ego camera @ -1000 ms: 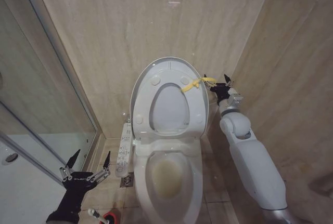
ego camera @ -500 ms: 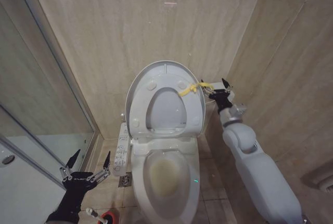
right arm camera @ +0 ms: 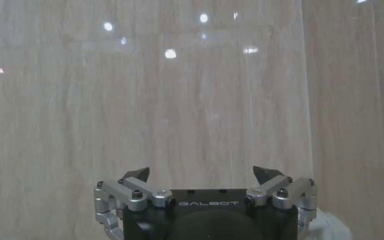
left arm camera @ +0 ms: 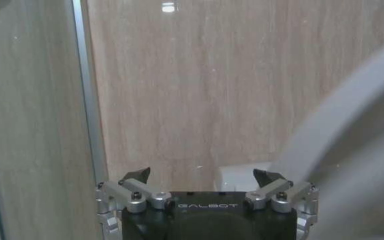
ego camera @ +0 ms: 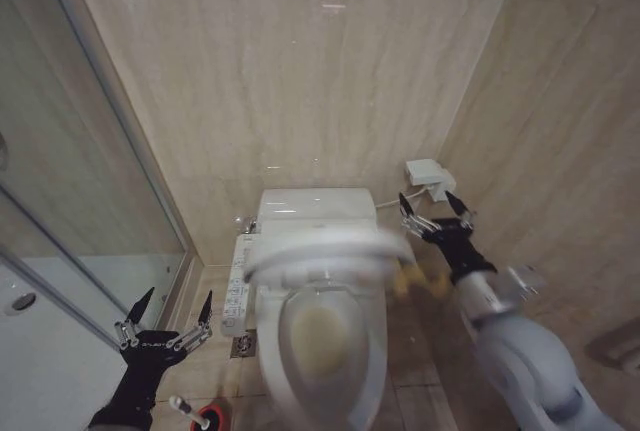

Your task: Open the toilet lid, clean the toilet bowl with a toilet brush, close the toilet lid, and flush.

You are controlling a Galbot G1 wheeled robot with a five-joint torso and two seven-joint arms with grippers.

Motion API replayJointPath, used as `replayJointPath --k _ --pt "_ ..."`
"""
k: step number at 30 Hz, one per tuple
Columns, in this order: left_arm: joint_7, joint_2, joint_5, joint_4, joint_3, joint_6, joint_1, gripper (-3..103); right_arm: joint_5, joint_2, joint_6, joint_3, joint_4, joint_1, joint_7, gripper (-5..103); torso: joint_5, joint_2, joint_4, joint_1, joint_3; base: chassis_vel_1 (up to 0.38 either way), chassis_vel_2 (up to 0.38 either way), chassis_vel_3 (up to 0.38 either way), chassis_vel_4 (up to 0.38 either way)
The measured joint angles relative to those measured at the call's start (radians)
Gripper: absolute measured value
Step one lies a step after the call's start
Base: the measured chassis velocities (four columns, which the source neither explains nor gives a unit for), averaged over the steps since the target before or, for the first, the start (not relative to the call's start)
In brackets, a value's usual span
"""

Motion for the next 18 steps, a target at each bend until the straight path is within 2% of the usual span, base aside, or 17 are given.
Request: replayJointPath --k 6,11,18 --pt "0.000 0.000 0.000 0.000 0.000 0.000 0.000 100 -0.057 0.022 -0.001 0.072 0.030 -0.079 0.009 100 0.0007 0.000 -0.0003 0.000 0.000 0.000 0.000 0.000 0.000" --pt "0.000 0.000 0.000 0.000 0.000 0.000 0.000 100 -0.057 0.033 -0.010 0.118 0.036 -0.113 0.021 100 0.0006 0.000 -0.0003 0.000 0.000 0.000 0.000 0.000 0.000" --pt "0.000 0.000 0.000 0.000 0.000 0.000 0.000 100 -0.028 0.080 -0.068 0.159 0.083 -0.232 0.066 100 0.0004 0.000 -0.0008 0.000 0.000 0.000 0.000 0.000 0.000"
